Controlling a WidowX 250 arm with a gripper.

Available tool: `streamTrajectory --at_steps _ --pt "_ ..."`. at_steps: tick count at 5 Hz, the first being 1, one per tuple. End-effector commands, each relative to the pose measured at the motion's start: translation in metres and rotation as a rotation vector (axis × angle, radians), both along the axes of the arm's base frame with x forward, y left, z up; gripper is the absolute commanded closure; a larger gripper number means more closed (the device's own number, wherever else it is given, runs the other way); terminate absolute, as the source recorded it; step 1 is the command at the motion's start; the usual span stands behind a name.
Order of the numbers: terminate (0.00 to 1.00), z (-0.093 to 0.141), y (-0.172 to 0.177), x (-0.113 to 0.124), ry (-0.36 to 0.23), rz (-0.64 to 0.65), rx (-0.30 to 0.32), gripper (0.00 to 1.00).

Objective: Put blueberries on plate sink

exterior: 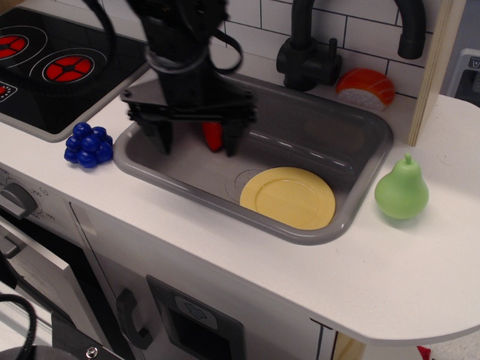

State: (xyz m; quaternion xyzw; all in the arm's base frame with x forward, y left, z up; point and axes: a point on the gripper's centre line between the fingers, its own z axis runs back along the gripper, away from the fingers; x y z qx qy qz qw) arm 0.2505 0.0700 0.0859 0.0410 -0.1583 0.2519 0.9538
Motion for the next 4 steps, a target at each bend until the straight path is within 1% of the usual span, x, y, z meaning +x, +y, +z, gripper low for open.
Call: streamTrajectory --at_steps 1,2,3,4 --pt "0.00 0.037 0.064 0.007 -0.033 0.092 0.105 0.00" --pt "0.00 0.037 0.085 0.005 -0.011 0.095 0.124 0.00" --pt "0.00 0.033 0.106 0.003 0.014 0.083 0.127 0.00" --pt "0.00 0.027 0.116 -0.007 0.031 0.055 0.099 0.00"
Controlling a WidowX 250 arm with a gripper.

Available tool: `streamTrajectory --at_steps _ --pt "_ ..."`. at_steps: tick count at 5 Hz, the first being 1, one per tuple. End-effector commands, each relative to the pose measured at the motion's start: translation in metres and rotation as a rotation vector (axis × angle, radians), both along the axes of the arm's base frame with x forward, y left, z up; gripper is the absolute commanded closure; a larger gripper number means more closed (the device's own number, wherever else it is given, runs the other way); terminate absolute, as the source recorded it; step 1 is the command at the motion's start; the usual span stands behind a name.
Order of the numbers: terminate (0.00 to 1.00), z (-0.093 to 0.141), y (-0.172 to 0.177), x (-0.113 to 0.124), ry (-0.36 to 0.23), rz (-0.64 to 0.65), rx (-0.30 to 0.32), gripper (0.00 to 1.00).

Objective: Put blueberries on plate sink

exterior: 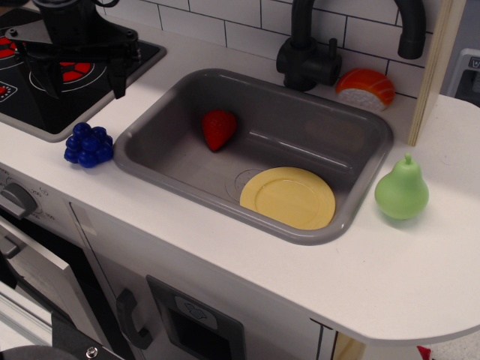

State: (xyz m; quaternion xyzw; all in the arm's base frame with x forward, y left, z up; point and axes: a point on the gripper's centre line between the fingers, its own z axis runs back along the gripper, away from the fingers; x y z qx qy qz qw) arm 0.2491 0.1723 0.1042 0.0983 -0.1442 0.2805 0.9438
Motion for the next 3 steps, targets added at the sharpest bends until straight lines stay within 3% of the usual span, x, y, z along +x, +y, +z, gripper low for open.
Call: streamTrajectory --at_steps 1,2,3 --pt "0.00 -0.003 0.014 -0.015 0.000 -0.040 0.003 0.00" --pt "0.00 -0.015 0.013 -0.020 0.010 -0.033 0.012 0.00" --pt "0.00 -0.027 0.005 -0.021 0.002 -0.022 -0.037 0.00"
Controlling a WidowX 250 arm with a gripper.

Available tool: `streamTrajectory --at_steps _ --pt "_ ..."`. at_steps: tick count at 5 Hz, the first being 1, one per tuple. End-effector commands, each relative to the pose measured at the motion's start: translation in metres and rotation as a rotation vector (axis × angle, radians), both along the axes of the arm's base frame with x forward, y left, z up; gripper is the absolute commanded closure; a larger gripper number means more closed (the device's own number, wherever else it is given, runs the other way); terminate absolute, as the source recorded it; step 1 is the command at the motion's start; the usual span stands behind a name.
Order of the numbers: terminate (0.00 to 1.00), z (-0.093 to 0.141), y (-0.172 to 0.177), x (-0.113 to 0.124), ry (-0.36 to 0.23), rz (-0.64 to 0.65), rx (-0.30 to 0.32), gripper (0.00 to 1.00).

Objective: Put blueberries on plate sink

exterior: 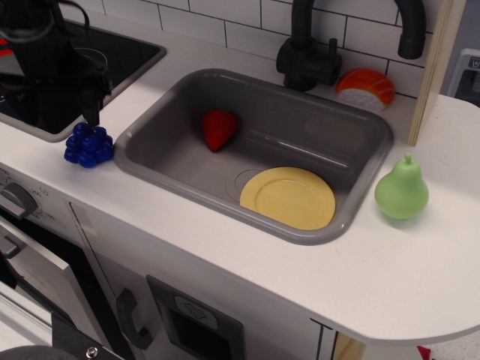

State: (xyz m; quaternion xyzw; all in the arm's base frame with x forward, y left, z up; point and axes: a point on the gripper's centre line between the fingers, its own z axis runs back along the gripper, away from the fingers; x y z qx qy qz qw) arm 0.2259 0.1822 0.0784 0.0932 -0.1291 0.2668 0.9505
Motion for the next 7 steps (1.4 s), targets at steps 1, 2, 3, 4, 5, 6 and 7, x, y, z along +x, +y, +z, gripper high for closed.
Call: streamTrajectory --at_steps 1,2,3,4,5,6,7 --pt "0.00 -0.010 -0.012 0.003 -0.028 0.025 -0.023 0.00" --pt "0.00 -0.023 -0.013 0.004 -0.033 0.047 0.018 0.00" --pt "0.00 -0.026 -0.012 0.004 -0.035 0.056 0.026 0.00" --pt "0.00 -0.027 -0.014 0.008 -0.029 0.072 0.014 1.00" --pt "0.00 -0.022 -0.014 0.006 -0.038 0.058 -0.001 1.00" --pt "0.00 -0.014 -0.012 0.010 -0.066 0.039 -0.004 1.00" --pt "0.00 0.016 -0.020 0.013 -0.096 0.059 -0.045 1.00"
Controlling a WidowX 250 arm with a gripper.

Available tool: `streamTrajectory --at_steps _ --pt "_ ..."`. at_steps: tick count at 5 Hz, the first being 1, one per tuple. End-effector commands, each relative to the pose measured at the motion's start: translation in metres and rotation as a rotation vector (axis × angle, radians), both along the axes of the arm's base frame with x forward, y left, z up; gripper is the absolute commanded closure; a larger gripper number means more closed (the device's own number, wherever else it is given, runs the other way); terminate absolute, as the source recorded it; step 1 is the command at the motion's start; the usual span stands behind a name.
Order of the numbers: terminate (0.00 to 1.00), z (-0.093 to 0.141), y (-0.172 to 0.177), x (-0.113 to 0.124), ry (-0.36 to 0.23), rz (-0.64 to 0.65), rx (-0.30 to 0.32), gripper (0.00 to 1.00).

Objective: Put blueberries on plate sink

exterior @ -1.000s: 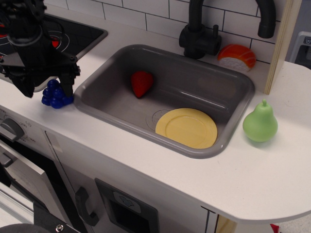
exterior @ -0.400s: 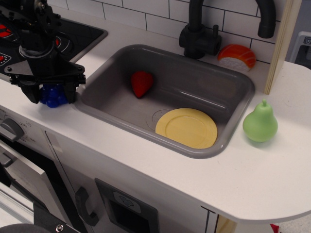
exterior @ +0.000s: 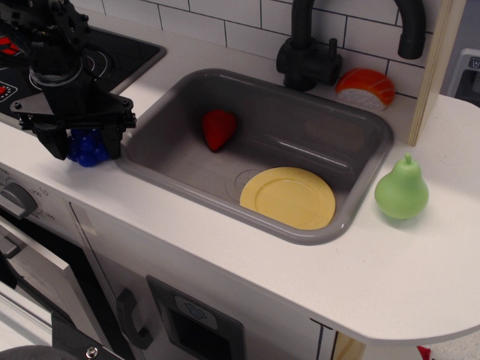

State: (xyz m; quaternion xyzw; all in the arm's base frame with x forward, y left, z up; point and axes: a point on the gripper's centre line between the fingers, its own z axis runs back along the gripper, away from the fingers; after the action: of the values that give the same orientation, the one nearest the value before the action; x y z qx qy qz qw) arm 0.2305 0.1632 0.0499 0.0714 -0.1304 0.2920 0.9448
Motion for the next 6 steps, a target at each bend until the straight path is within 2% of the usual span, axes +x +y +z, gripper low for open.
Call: streamTrajectory --at_steps 1,3,6 --pt "0.00 0.060 -0.021 0.017 -0.071 0.056 -0.038 1.00" --pt "0.00 0.047 -0.073 0.042 -0.124 0.126 -0.024 1.00" --pt "0.00 0.001 -0.148 0.053 -0.099 0.090 -0.104 1.00"
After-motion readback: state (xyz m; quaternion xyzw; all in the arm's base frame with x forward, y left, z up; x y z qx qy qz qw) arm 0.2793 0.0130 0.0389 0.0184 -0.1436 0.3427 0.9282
